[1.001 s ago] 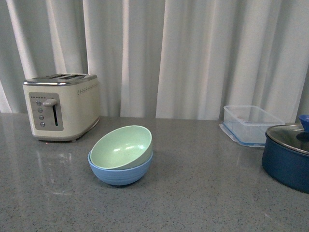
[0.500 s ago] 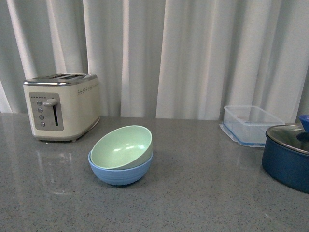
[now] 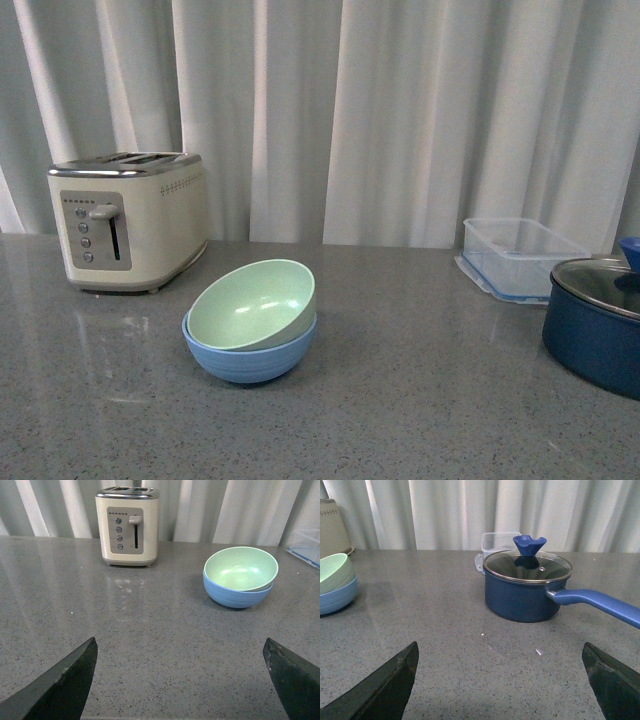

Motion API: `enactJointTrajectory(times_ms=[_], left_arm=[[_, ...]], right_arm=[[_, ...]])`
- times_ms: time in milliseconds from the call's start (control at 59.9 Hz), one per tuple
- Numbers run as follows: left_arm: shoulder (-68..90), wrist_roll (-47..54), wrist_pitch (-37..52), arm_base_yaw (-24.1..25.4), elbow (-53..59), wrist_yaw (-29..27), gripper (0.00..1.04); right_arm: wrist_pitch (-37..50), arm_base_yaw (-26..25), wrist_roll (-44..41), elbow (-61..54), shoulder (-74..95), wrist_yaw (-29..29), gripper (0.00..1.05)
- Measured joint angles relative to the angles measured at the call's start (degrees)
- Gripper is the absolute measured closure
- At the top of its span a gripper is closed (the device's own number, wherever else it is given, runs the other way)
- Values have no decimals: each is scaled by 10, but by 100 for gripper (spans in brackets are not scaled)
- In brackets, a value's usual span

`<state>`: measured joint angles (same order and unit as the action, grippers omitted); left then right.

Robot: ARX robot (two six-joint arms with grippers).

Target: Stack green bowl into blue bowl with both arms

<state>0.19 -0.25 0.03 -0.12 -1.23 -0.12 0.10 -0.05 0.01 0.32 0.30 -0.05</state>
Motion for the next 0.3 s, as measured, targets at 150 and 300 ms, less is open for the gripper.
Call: enactJointTrajectory(times_ms=[150,300], left_arm=[[0,0,0,0,0,0,7],[0,0,0,0,0,0,7]], right_arm=[[0,0,0,0,0,0,10],[0,0,0,0,0,0,10]])
